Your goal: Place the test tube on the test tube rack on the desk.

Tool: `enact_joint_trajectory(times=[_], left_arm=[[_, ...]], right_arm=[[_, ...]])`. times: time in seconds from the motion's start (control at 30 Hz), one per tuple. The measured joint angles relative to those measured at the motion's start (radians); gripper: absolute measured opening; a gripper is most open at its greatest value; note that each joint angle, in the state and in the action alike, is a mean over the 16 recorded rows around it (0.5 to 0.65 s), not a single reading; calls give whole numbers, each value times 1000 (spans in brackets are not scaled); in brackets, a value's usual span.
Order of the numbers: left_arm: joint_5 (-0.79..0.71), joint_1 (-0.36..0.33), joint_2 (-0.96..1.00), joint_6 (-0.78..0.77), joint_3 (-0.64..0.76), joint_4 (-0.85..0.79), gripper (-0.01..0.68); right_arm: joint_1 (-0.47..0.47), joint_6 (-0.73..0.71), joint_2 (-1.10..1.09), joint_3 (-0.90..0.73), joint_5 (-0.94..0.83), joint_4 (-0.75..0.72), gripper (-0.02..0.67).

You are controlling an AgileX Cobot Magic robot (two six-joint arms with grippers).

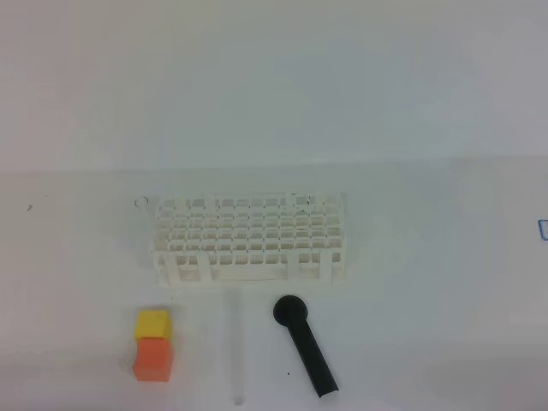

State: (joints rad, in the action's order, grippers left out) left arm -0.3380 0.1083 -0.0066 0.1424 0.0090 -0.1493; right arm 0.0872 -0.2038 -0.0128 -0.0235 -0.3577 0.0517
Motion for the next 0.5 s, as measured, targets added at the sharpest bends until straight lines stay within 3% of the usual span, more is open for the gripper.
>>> enact_joint_trajectory(times=[0.5], left_arm=[[-4,0,7,0,-8,0,-1]], right_arm=[[0,0,0,0,0,0,-1]])
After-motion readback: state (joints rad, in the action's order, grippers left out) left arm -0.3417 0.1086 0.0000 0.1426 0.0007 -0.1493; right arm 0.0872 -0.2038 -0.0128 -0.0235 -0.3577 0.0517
